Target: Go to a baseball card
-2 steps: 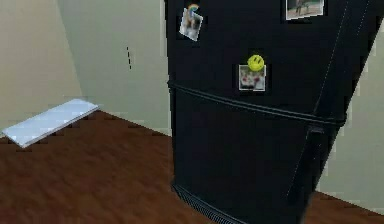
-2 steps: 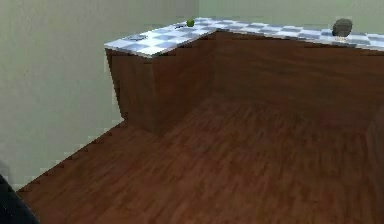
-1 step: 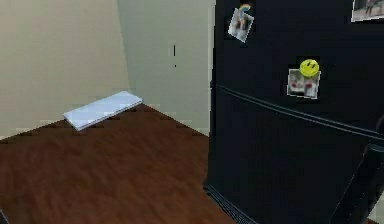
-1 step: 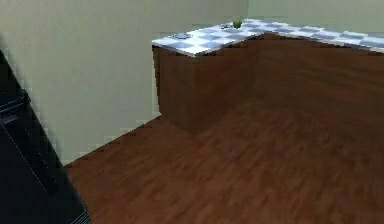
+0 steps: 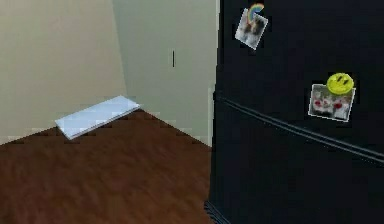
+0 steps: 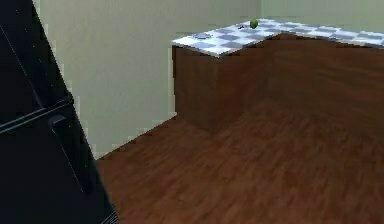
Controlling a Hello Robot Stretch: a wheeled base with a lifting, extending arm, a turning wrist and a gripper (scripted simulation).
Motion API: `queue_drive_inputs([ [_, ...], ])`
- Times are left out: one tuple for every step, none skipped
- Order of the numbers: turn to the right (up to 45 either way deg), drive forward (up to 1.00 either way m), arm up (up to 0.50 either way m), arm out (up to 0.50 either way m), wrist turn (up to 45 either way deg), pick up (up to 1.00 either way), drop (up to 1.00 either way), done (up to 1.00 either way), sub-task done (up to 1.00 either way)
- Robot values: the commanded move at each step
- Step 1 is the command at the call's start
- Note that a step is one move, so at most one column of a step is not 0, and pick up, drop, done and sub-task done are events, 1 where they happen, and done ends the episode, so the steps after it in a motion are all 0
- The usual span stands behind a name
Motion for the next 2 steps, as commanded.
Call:
queue_drive_inputs([
  [0.0,0.40,0.00,0.00,0.0,0.00,0.00,0.00,0.00],
  [-45.0,0.00,0.00,0.00,0.0,0.00,0.00,0.00,0.00],
])
